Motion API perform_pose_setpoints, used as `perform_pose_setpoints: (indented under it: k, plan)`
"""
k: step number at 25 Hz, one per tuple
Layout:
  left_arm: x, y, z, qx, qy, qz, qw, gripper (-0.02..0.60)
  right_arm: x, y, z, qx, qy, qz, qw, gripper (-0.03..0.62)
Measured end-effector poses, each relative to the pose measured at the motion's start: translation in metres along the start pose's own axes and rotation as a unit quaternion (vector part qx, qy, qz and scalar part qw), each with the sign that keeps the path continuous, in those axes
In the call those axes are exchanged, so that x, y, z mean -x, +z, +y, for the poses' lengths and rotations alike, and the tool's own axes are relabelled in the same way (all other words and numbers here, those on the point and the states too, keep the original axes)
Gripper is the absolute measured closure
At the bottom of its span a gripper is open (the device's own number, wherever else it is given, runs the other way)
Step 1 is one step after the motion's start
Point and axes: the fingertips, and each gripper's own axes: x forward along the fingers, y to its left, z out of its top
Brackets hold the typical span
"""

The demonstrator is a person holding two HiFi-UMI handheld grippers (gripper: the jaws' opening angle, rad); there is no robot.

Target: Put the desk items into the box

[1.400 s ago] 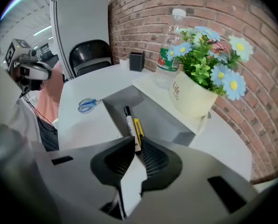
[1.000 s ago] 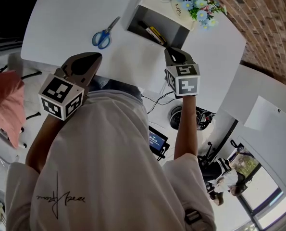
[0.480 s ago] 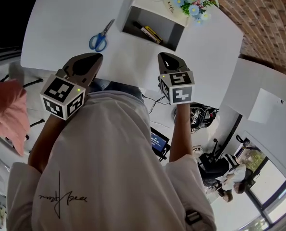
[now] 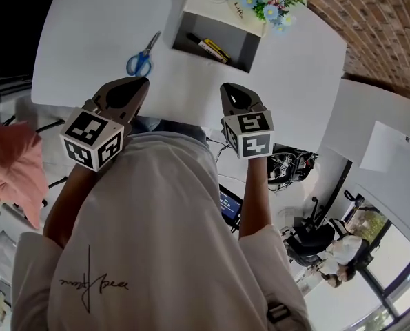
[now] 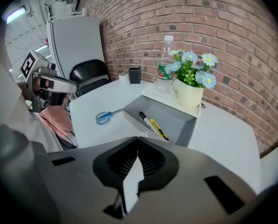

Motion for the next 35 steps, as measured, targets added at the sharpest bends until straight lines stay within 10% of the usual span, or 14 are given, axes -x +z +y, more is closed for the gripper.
perform_pose_setpoints:
  k: [35]
  plan:
    - [-0.054,-0.078,0.078,-0.045,0.103,0.144,0.9831,0.572,0.016,-0.054,0.006,-0.066,-0.003,0.033,0.997,0.566]
